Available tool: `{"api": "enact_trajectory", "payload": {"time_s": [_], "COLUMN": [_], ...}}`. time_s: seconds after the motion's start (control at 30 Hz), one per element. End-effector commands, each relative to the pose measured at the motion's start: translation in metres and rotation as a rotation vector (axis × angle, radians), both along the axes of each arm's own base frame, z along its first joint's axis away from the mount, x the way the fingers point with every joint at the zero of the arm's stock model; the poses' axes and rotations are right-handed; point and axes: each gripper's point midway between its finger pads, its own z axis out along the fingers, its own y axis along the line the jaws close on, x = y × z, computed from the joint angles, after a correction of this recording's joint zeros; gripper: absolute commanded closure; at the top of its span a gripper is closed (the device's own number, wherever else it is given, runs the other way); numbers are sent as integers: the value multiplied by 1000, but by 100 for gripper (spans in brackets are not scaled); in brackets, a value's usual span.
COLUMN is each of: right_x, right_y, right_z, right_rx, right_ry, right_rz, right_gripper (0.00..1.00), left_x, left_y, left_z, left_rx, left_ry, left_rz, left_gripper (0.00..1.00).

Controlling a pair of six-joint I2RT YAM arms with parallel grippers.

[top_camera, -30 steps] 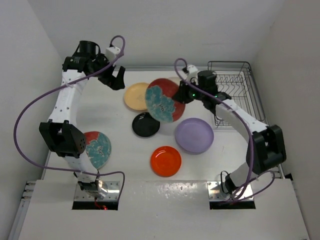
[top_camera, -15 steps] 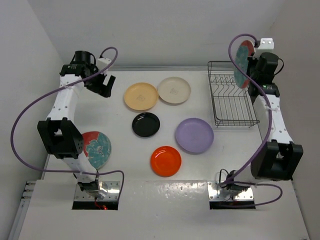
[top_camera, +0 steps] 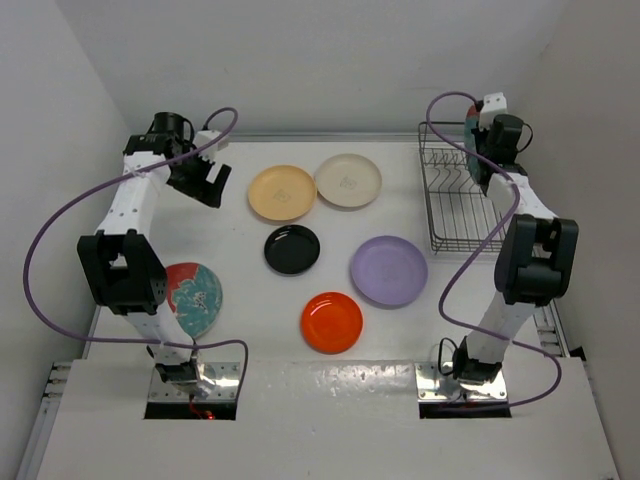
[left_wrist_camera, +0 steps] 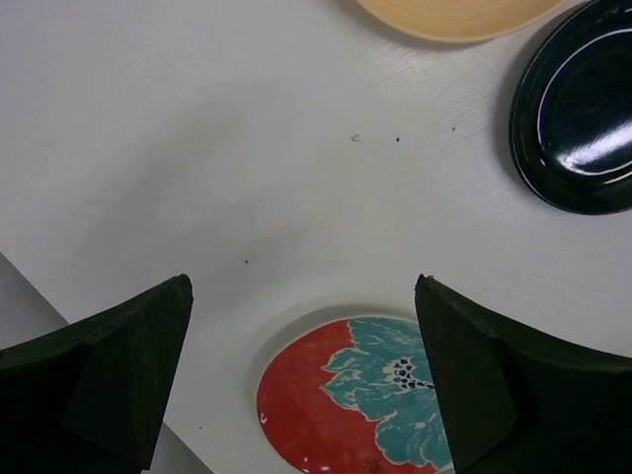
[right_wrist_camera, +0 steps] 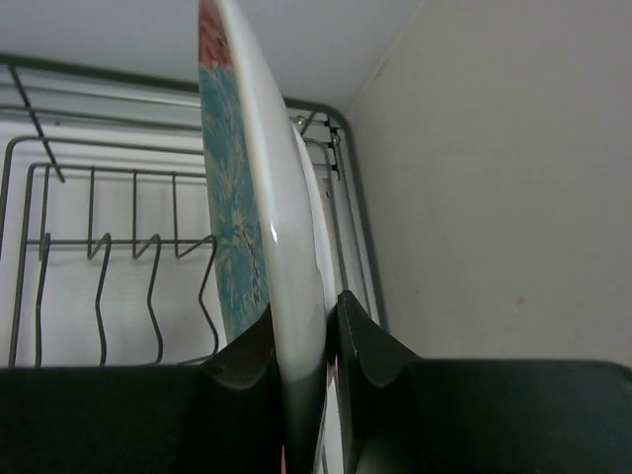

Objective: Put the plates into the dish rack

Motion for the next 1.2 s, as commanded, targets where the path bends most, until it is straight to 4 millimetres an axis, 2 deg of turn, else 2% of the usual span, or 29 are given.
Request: {"api": "enact_trajectory", "payload": {"time_s": [0.0,0.13,0.27,0.37,0.43,0.53,0.57,0.6,0.77,0.87,1.03,1.1,1.13,1.17], "right_x": [18,20,18,12,10,10,11,10,14,13,16,12,11,10], "right_y": [-11,-12,-9,-15,-22,-31,-32,-33,-42,-49,-45,-51,-50,-51], "right_z": [150,166,201,218,218,205,190,188,144,131,96,80,79,75], "right_rx": [-170,-156,-113,-142,-167,-165,-156,-160,-217,-224,-133,-68,-51,-18], "right_ry": [-412,-464,-545,-584,-574,-532,-502,-497,-393,-377,-312,-302,-307,-311], "right_rz": [-9,-5,12,-16,-31,-34,-30,-30,-63,-96,-65,-82,-81,-79], "right_gripper": [100,100,100,100,100,100,100,100,100,100,100,100,100,100], "left_x": [-3,-4,2,2,0,0,0,0,0,0,-2,-6,-13,-28], "left_y": [6,8,9,7,7,5,5,5,11,12,13,14,17,19], "left_z": [-10,-17,-21,-22,-27,-26,-26,-30,-28,-28,-29,-32,-36,-43], "left_rx": [-1,-8,-9,-18,-20,-28,-28,-29,-18,-14,-3,6,12,11], "left_ry": [28,44,53,61,80,79,79,88,89,87,95,111,135,181], "left_rz": [-5,-7,-7,-11,-11,-16,-16,-15,-1,-9,-13,-34,-46,-132], "left_gripper": [0,0,0,0,0,0,0,0,0,0,0,0,2,4]}}
